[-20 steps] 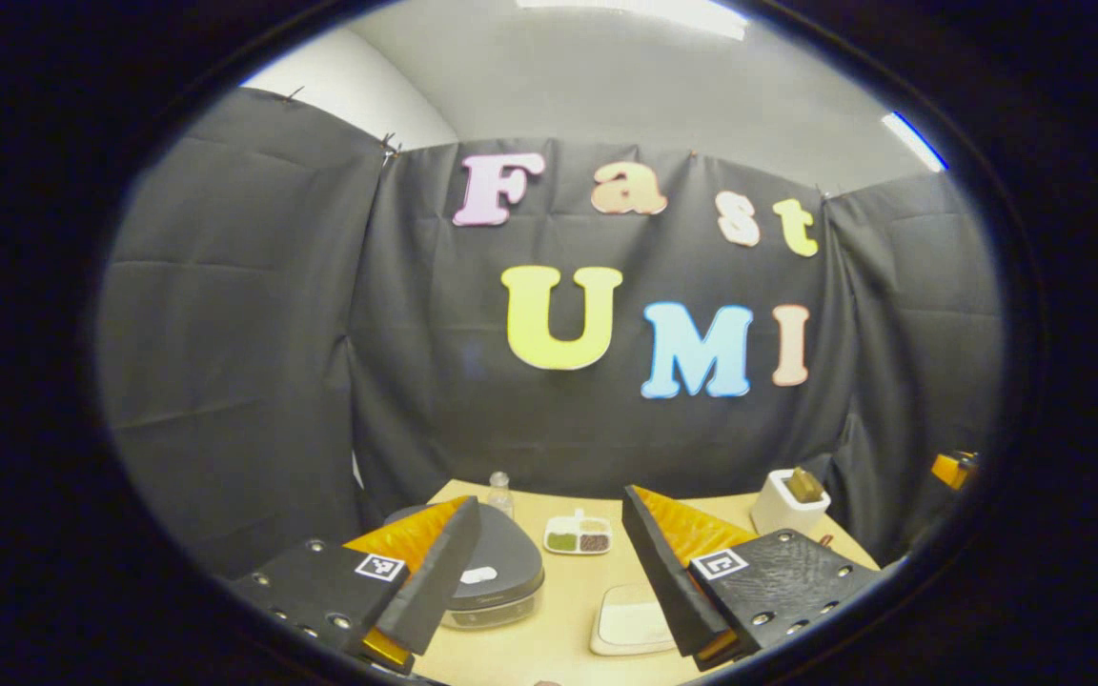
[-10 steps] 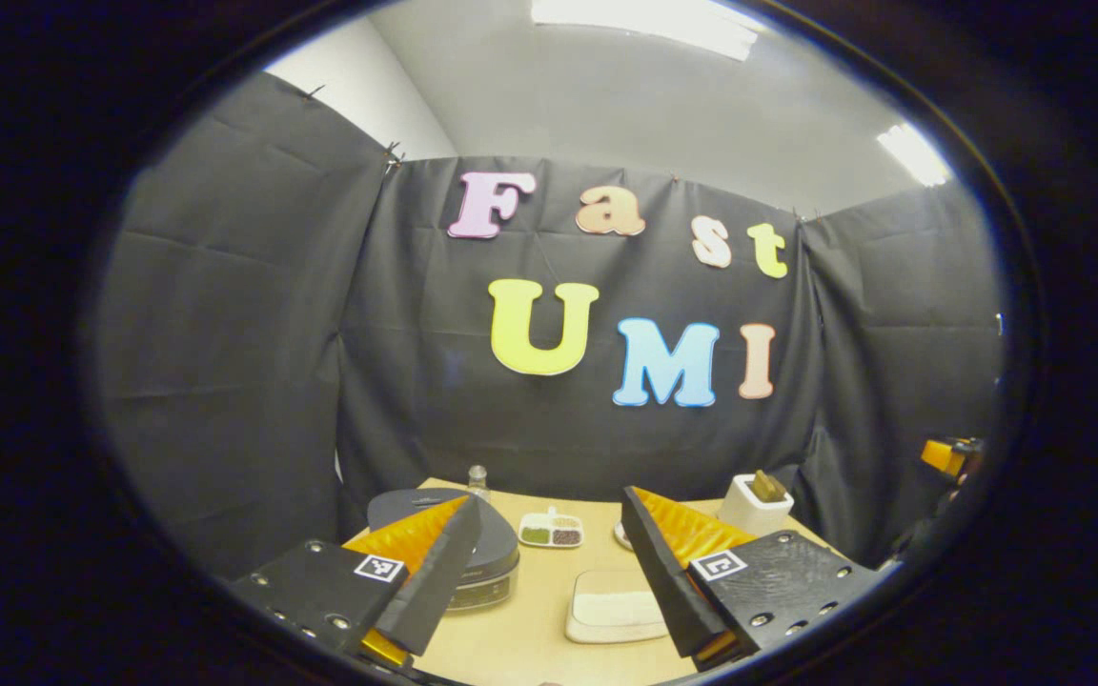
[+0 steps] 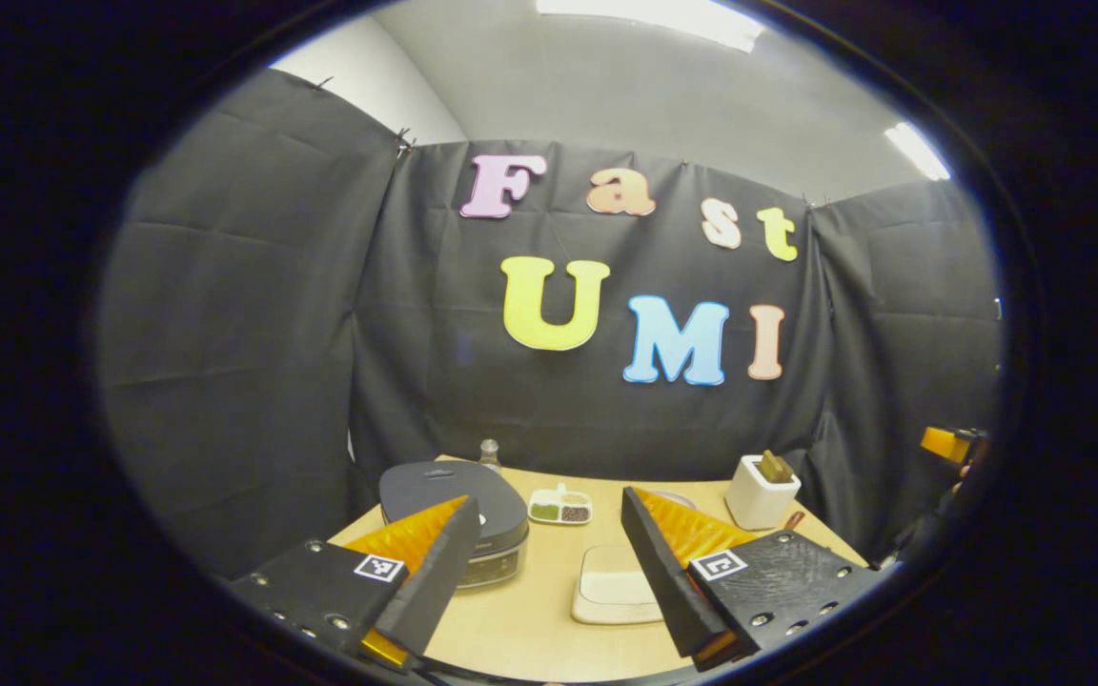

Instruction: Close the left gripper, press the button to open the rice cooker; take a wooden spoon from the chopstick holder with the right hand, scoop a spoonful of rice and pour it into the rice cooker, then put the wooden spoon back into the chopstick holder.

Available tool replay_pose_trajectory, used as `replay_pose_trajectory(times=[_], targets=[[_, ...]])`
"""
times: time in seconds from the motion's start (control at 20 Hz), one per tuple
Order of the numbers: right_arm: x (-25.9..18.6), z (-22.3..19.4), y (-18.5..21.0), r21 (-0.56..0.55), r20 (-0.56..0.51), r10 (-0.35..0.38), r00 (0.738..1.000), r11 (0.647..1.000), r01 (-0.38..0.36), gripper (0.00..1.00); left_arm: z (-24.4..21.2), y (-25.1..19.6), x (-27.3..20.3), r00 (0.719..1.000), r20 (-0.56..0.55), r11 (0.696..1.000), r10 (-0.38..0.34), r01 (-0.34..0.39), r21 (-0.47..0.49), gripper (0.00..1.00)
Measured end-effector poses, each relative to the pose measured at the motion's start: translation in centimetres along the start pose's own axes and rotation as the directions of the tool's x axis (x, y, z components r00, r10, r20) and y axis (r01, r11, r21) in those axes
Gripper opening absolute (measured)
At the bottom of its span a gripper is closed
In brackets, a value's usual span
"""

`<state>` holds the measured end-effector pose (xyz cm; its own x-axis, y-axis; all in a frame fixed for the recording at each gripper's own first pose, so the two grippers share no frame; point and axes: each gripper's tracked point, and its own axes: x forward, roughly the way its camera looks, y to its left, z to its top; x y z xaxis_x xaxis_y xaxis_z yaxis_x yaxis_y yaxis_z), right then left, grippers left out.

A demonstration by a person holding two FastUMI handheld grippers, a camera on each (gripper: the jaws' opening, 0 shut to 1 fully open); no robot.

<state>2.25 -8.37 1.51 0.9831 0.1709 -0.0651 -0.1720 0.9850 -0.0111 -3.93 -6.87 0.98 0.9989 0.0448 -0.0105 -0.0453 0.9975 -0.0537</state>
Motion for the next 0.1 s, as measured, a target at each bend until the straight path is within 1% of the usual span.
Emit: replay_pose_trajectory(times=[0.1], targets=[[0.1, -0.54, 0.46, -0.017, -0.024, 0.016, 1.0, 1.0, -0.016, 0.98, -0.47, -0.91, 0.34, 1.0, 0.004, 1.0, -0.011, 0.011, 0.014, 0.92]])
